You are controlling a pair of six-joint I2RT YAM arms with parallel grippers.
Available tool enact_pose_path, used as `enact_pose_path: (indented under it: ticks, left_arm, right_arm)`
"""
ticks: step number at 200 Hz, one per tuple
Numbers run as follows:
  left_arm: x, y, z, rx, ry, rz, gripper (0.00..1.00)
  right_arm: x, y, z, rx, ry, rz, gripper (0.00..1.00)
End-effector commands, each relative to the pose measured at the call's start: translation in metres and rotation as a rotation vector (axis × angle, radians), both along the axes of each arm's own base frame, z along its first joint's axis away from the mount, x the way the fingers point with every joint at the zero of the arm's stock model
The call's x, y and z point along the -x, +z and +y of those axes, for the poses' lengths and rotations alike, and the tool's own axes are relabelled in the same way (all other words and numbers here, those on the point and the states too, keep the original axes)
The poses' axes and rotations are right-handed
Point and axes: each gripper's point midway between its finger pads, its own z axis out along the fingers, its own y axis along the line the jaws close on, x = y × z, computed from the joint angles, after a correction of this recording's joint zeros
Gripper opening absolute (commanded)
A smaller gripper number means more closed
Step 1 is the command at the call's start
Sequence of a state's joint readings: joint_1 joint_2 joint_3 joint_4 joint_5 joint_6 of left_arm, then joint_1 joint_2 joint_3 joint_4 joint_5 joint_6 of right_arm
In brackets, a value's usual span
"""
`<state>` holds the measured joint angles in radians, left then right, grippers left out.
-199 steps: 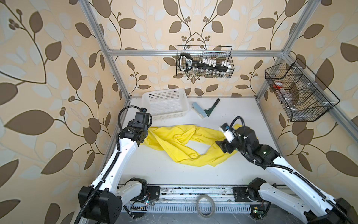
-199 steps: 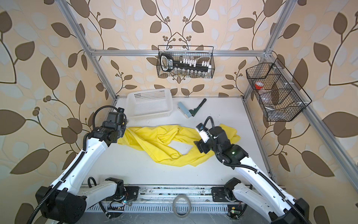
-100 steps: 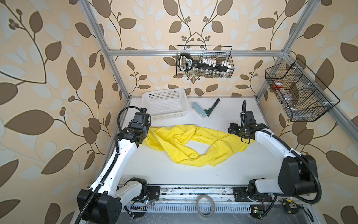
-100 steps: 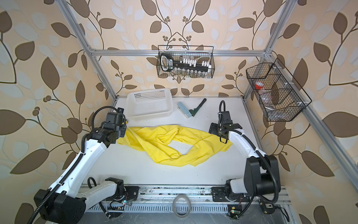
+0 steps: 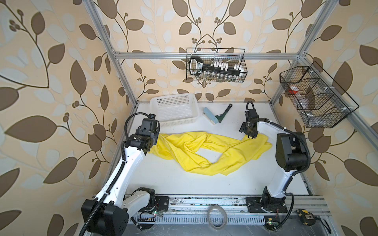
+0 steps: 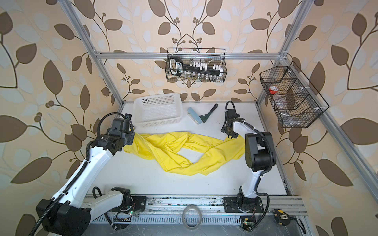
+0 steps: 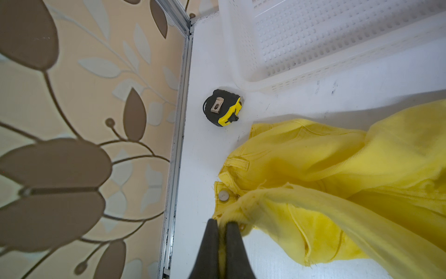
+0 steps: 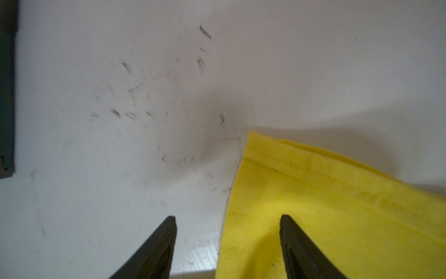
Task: Fold and stack the trousers
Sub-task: Flatten out the trousers at the center of the table.
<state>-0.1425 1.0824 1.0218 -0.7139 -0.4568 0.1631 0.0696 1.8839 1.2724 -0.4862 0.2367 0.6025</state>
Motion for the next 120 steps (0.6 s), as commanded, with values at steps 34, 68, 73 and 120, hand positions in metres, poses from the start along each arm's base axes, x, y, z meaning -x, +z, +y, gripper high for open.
enact_pose_path:
  ticks: [34,68,73,120]
  left_arm:
    - [-0.005,0.018,0.002,0.016,0.022,-0.058,0.0]
    - [-0.006,0.02,0.002,0.012,0.024,-0.062,0.0]
    - [-0.006,0.02,0.002,0.014,0.023,-0.061,0.0]
    - [-0.006,0.017,0.002,0.015,0.024,-0.048,0.0]
  right_arm:
    - [-0.004,-0.022,-0.015,0.107,-0.041,0.093,0.6]
    - [-0.005,-0.033,-0.012,0.08,-0.025,0.109,0.45]
    - [-0.005,-0.034,-0.011,0.067,-0.025,0.109,0.41]
    - [0.002,-0.042,-0.014,0.049,-0.028,0.119,0.07]
